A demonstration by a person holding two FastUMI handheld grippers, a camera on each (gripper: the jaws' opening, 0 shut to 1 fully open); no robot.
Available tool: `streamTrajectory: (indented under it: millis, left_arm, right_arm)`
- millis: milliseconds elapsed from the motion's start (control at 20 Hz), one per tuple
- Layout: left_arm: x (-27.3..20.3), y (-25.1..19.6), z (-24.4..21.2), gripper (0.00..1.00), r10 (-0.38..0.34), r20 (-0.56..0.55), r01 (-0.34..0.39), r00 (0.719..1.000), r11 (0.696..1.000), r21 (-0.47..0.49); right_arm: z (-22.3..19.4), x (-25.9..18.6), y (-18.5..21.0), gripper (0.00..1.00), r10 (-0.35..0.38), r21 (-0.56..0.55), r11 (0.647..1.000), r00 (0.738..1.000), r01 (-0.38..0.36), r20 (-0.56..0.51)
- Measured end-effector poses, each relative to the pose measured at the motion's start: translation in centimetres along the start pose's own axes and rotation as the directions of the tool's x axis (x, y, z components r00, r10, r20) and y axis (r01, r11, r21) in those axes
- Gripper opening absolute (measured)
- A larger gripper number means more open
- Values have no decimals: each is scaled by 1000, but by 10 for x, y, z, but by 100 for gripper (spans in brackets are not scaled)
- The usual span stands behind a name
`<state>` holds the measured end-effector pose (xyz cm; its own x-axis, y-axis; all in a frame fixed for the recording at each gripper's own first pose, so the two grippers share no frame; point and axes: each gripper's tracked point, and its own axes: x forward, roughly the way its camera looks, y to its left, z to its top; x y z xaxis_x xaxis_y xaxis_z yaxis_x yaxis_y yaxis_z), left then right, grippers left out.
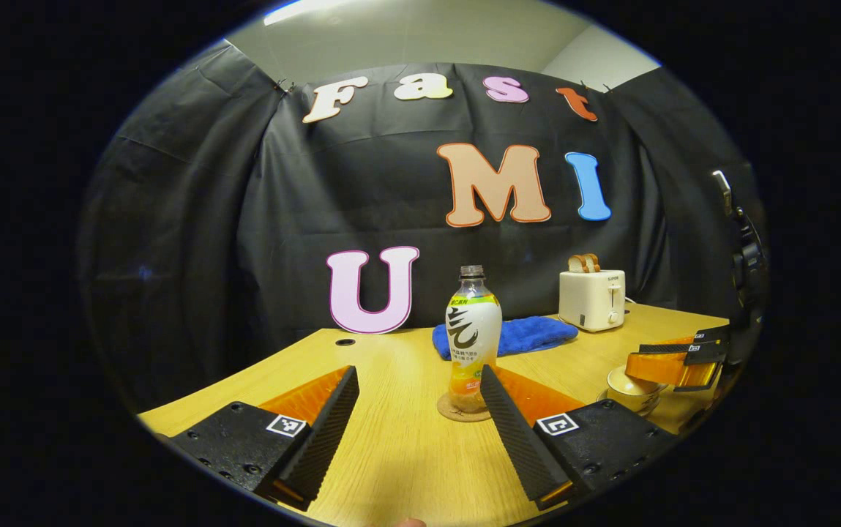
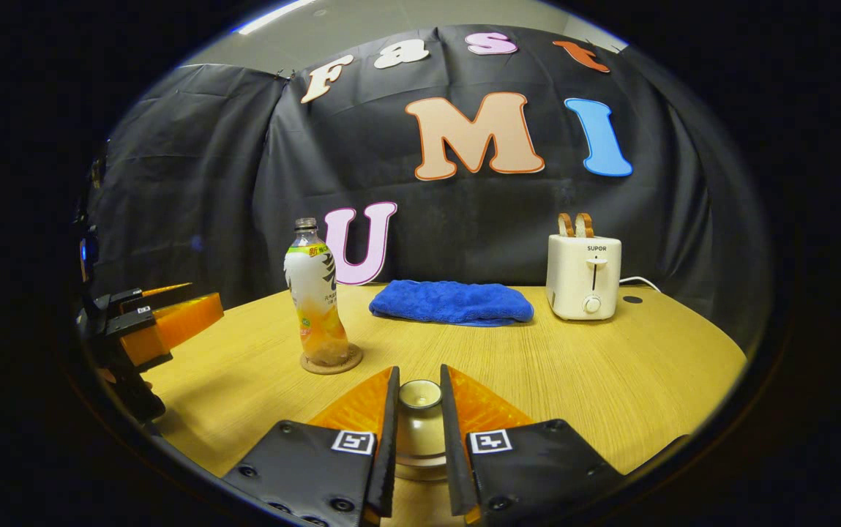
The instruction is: Open the teacup lid with one hand, grasp the water bottle and pour water into the teacup with the other hand; after pouring, place the water bottle on the coaster and then close the teacup lid.
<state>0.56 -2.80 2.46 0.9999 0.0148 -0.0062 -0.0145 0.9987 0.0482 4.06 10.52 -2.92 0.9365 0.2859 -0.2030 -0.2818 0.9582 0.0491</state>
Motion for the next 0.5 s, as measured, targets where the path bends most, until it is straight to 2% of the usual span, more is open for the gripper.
streamTrajectory:
  millis: [150,250,300,500]
  left_arm:
    - [-2,-5,-3,98,-6,-7,6,1000,1000,-7]
    - [-4,-8,-5,98,-12,-8,11,1000,1000,-10]
    - [-5,-9,-6,98,-12,-11,12,1000,1000,-11]
    - [-8,-13,-5,98,-12,-1,12,1000,1000,-15]
  right_arm:
    - [-1,-1,0,31,6,23,1000,1000,-6,-3]
    - [-2,-3,0,37,8,32,999,1000,-7,-8]
    - [-1,-4,-1,35,6,32,999,1000,-5,-9]
    - [11,-16,-2,76,12,41,999,999,-14,36]
